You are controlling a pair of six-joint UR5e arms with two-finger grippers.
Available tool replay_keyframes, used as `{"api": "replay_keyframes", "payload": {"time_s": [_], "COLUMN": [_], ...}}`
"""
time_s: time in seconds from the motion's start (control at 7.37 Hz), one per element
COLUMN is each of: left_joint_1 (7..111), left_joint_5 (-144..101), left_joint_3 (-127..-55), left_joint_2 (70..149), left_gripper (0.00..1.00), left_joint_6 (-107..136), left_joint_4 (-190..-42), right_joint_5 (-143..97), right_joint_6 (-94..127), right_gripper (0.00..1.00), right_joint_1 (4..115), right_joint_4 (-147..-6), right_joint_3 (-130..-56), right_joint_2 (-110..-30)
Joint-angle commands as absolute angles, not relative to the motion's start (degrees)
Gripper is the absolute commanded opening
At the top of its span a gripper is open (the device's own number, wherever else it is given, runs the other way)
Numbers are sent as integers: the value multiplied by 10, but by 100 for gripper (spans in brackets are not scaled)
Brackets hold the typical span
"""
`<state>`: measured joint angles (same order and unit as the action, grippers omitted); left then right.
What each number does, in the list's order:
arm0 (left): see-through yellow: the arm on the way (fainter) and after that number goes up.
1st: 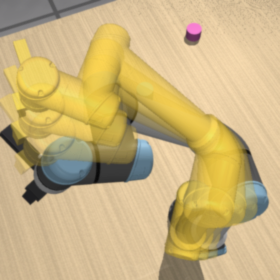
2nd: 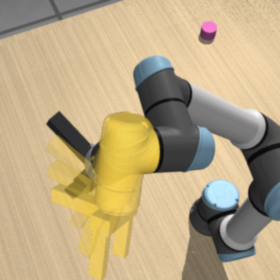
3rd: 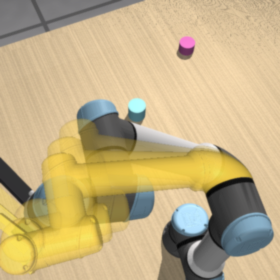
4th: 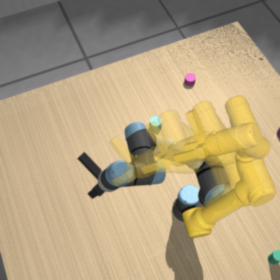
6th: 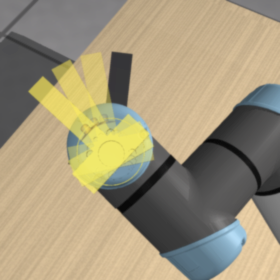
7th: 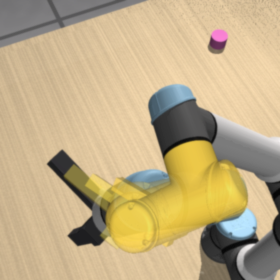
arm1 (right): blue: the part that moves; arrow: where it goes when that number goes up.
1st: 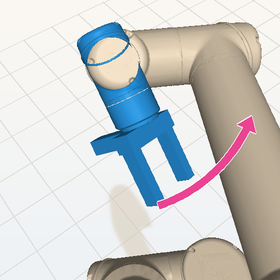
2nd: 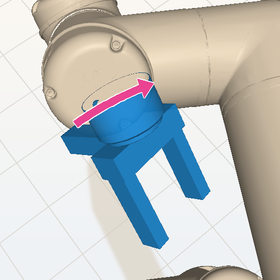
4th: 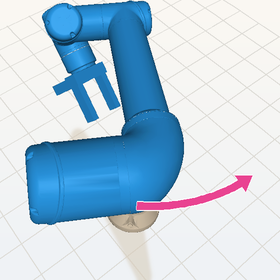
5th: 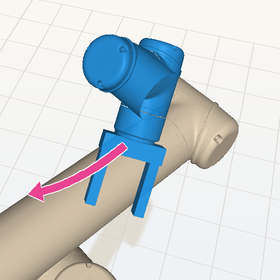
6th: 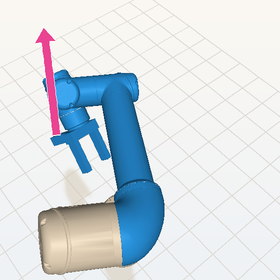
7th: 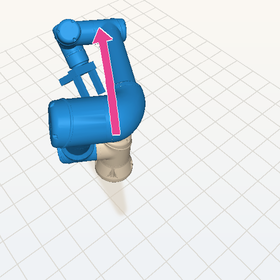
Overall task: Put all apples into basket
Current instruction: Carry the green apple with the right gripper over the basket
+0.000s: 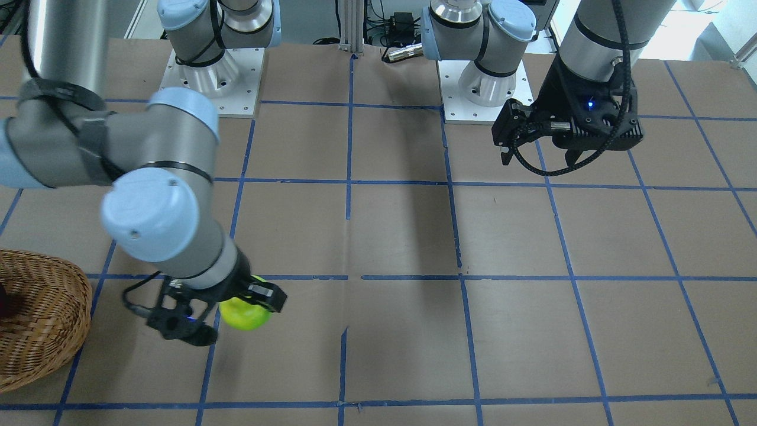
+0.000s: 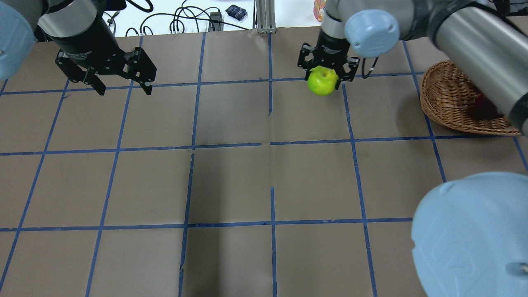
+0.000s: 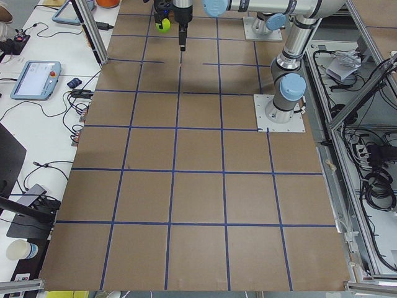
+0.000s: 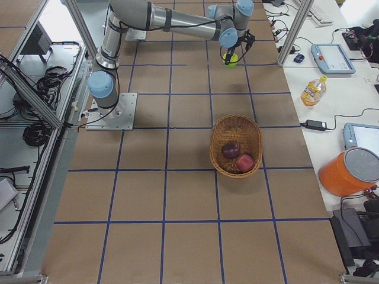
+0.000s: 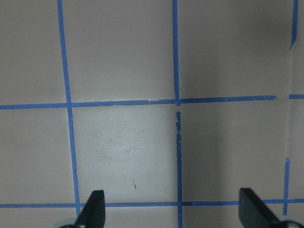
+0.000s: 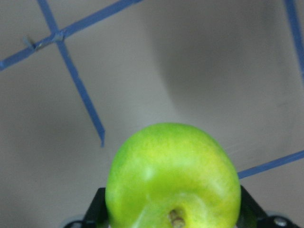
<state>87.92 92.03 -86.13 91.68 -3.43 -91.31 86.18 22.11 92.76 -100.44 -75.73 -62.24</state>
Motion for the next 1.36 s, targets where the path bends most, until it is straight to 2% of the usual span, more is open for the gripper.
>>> {"api": "replay_keyframes", "payload": {"time_s": [0.0,0.54,0.81,0.95,1.09,1.22], "left_joint_1": [876,881,879,880,877,878], "left_joint_5": [921,925,925,925,925,925], "left_joint_3": [-861,-861,-860,-860,-860,-860], "left_joint_2": [915,915,913,913,913,913], "left_gripper": [100,100,100,100,100,100], "left_joint_6": [-34,-33,-33,-33,-34,-34], "left_joint_4": [-913,-913,-913,-913,-913,-913], "right_joint_5": [964,969,970,969,966,969], "right_joint_6": [62,-115,-162,-161,-158,-163], "right_gripper": [0,0,0,8,79,100], "right_joint_1": [834,678,648,647,647,647], "right_joint_4": [-968,-983,-1011,-1017,-1021,-1027], "right_joint_3": [-743,-754,-754,-754,-754,-754], "right_joint_2": [-638,-614,-590,-574,-570,-570]}}
